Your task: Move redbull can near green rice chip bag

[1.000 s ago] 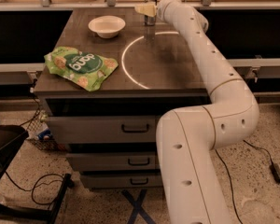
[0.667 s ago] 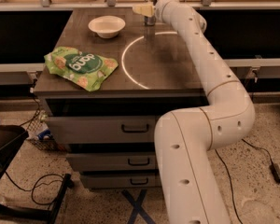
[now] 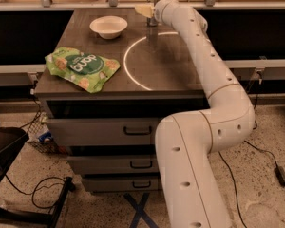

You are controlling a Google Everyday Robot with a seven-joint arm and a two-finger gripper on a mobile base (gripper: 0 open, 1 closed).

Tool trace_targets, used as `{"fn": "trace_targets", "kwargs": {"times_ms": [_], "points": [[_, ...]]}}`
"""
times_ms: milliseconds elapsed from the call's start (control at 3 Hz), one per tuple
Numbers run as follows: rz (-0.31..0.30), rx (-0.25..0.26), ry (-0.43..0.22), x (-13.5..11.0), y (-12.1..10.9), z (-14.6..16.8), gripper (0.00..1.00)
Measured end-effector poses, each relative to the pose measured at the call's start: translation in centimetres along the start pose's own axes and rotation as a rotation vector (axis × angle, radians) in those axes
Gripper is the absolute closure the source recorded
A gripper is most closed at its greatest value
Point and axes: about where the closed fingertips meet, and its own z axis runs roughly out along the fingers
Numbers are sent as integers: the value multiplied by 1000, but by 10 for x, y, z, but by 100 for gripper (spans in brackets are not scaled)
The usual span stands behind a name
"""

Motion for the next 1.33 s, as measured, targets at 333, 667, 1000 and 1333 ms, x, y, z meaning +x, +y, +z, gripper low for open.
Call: {"fn": "trace_targets", "kwargs": {"times_ms": [333, 667, 1000, 1333], "points": [[1, -3, 2, 2, 2, 2, 46], [1, -5, 3, 3, 4, 3, 69], [2, -8, 5, 4, 6, 5, 92], [2, -10, 6, 6, 8, 6, 100]]}}
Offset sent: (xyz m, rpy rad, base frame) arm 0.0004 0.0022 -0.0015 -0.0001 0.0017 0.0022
